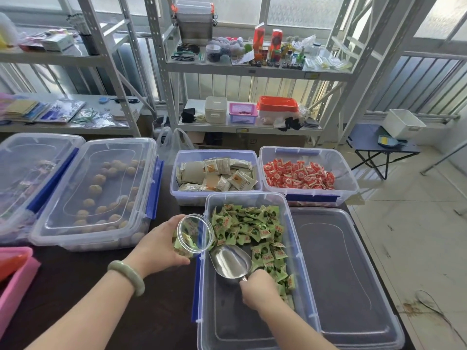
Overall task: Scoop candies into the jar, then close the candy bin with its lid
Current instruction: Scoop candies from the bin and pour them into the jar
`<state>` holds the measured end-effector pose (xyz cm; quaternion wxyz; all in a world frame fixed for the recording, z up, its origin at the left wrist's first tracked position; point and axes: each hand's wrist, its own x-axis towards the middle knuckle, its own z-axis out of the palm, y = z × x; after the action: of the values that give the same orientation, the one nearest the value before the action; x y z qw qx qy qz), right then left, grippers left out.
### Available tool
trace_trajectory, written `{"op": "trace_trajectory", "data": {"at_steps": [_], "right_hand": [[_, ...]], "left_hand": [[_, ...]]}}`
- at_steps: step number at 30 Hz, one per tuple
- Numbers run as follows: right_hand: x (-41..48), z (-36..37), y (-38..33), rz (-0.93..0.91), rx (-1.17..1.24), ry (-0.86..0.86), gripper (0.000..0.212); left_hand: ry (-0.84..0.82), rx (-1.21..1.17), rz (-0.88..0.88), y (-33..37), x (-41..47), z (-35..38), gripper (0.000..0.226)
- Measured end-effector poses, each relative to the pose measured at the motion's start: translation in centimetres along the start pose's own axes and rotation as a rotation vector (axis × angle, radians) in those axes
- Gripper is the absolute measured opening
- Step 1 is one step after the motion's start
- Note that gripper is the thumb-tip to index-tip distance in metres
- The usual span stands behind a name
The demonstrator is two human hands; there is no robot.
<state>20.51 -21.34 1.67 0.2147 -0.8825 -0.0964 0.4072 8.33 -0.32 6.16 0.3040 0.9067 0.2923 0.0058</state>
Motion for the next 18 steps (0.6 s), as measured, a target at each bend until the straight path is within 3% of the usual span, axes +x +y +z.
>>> {"op": "trace_trajectory", "data": {"at_steps": [11, 18], "right_hand": [[4.3, 2.1, -2.9, 0.005, 0.238, 0.121, 0.031], [4.9, 2.3, -1.0, -0.069, 0.339, 0.098, 0.035]], "left_hand": [[-0.008, -0.025, 0.01, 0.3, 0.1, -0.1, 0.095], [-0.021, -0.062, 0.018, 0.0, 0.1, -0.3, 0.095]]}}
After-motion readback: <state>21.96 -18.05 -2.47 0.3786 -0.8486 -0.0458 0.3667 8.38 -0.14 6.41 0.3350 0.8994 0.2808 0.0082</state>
